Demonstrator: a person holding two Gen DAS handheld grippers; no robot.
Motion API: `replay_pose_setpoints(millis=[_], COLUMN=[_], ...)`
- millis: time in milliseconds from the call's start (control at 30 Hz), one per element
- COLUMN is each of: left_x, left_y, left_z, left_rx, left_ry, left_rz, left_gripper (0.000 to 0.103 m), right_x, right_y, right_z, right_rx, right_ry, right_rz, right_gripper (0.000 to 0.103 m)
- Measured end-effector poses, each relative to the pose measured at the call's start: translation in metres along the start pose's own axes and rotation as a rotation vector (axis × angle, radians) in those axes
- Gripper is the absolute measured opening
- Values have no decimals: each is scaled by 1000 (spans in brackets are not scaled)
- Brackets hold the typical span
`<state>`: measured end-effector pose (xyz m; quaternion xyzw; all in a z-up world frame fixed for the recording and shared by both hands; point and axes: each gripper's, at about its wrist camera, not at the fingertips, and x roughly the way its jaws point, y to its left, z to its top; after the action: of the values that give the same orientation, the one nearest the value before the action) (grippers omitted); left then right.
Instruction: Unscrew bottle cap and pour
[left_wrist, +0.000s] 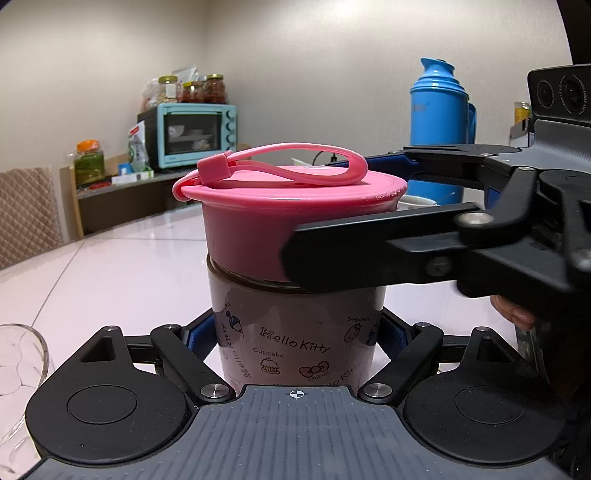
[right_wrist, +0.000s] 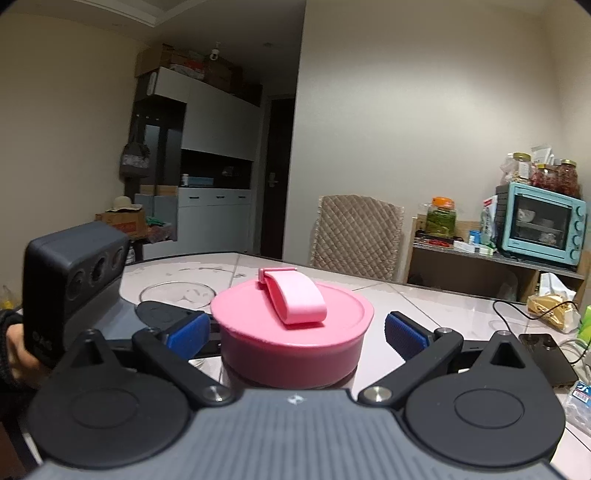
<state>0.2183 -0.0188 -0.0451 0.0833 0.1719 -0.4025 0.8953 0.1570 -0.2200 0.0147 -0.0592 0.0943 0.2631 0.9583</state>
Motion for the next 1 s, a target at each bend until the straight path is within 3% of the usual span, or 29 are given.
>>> replay_pose_setpoints(millis=[300,467,933,1000], left_x=[0,0,-11,-13], left_y=[0,-1,-14,-16], left_z=[0,0,-5,-6], left_rx=[-1,-1,5,2], left_ry=[0,-1,-2,-2], left_rz=[-1,-1,3,1], left_gripper=[90,90,90,90], right_x=[4,5,37,41], right_y=[4,-5,-103,-107], right_z=[1,1,7,10], right_rx=[17,22,-61,-55], right_ry=[10,21,23,34], right_rz=[1,63,696,733], right_gripper=[89,86,85,85])
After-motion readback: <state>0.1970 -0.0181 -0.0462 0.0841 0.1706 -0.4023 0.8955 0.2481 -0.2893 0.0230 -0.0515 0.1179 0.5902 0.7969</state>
